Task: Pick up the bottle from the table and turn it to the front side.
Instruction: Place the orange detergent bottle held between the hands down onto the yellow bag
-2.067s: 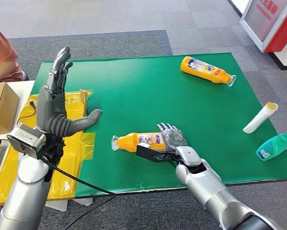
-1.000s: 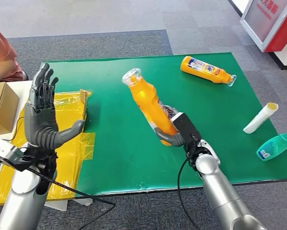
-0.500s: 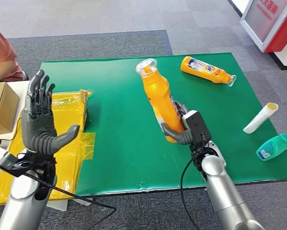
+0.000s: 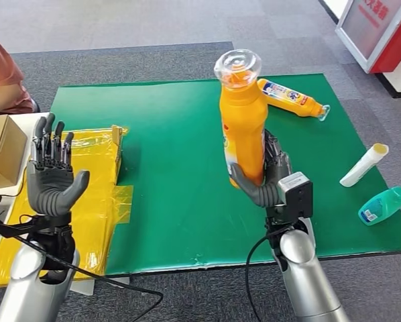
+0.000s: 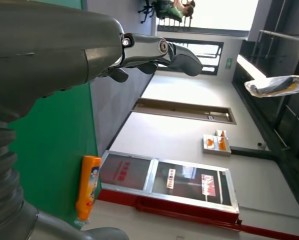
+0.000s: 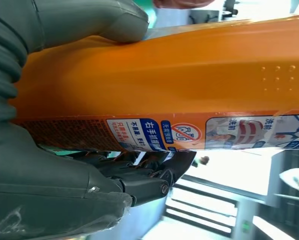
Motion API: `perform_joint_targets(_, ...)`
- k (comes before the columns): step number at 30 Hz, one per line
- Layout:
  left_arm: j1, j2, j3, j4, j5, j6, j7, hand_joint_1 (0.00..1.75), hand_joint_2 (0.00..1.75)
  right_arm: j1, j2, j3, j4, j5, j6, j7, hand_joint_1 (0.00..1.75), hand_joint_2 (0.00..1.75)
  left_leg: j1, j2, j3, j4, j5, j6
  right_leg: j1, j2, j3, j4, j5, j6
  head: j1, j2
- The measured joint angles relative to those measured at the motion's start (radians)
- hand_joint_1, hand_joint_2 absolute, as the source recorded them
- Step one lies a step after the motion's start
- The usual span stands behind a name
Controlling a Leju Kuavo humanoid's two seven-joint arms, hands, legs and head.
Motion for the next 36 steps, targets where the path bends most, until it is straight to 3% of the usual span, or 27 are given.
perform_joint_targets(8, -0.028, -0.002, -0.014, 0.041, 0.018, -0.034, 0.022, 0.00, 1.75, 0.022, 0.006, 0.070, -0.101, 0.103, -0.085, -0.049, 1.75, 1.75, 0.000, 0.000, 0.000, 0.000, 0.000, 0.000, 0.000, 0.000, 0.000, 0.000, 0.000, 0.000, 0.000, 0.000)
perform_joint_targets(14, -0.070, 0.002, -0.079, 0.059, 0.087, -0.142, 0.088, 0.00, 1.75, 0.026, 0.008, 0.136, -0.113, 0.218, -0.154, -0.067, 1.75, 1.75, 0.000, 0.000, 0.000, 0.000, 0.000, 0.000, 0.000, 0.000, 0.000, 0.000, 0.000, 0.000, 0.000, 0.000)
perform_joint_targets(21, -0.177, 0.033, -0.179, 0.120, 0.120, -0.267, 0.152, 0.00, 1.75, 0.000, 0.008, 0.177, -0.092, 0.256, -0.177, -0.066, 1.75, 1.75, 0.000, 0.000, 0.000, 0.000, 0.000, 0.000, 0.000, 0.000, 0.000, 0.000, 0.001, 0.000, 0.000, 0.000)
perform_joint_targets(36, -0.307, 0.068, -0.277, 0.176, 0.128, -0.299, 0.195, 0.00, 1.75, -0.028, 0.008, 0.204, -0.020, 0.280, -0.181, -0.061, 1.75, 1.75, 0.000, 0.000, 0.000, 0.000, 0.001, 0.000, 0.000, 0.000, 0.000, 0.000, 0.001, 0.000, 0.000, 0.000)
